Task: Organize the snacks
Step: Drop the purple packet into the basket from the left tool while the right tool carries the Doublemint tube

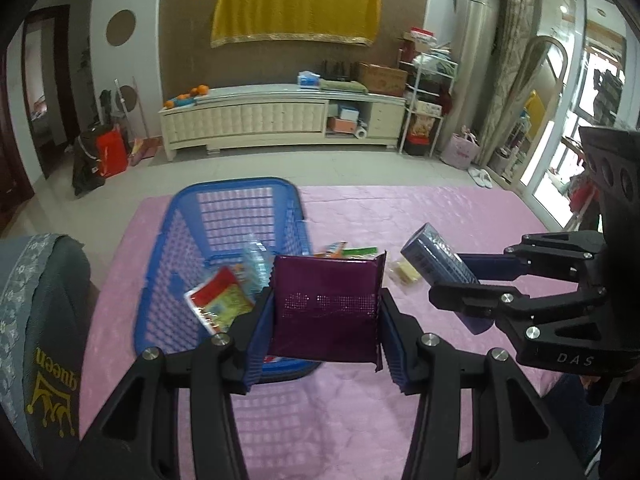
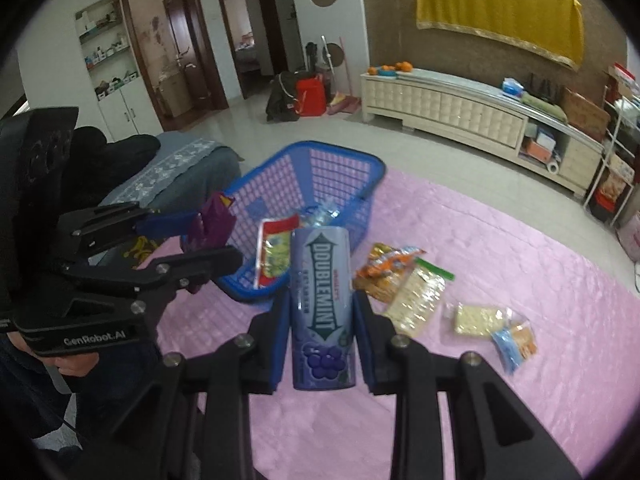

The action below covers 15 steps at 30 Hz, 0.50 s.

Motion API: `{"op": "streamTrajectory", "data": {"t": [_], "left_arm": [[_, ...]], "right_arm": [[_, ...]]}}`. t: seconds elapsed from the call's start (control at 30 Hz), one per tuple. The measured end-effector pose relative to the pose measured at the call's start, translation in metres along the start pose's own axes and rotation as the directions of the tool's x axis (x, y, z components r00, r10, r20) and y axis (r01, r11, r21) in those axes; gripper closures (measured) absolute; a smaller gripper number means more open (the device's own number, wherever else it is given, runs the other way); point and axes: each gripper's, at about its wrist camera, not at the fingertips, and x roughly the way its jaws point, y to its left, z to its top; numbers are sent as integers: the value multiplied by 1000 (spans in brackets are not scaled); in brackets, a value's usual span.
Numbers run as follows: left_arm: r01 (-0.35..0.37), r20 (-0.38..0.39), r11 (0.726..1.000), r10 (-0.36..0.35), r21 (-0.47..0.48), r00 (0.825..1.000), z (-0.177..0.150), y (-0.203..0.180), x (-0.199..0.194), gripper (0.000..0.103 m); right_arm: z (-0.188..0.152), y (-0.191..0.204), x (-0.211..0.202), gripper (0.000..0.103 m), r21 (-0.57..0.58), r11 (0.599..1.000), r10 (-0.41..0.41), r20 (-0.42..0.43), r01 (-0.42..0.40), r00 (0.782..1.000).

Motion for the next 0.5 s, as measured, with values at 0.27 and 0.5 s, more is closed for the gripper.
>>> {"op": "streamTrajectory", "data": {"t": [0.27, 0.5], "left_arm": [[-31, -6, 999, 31, -32, 1000, 5, 43, -5, 56], [-25, -36, 998, 22, -58, 999, 2, 65, 14, 56]], "right_arm": [[25, 23, 23, 69, 6, 1000, 21, -2, -21, 1000], [34, 28, 50, 69, 26, 999, 24, -28, -23, 999]]}}
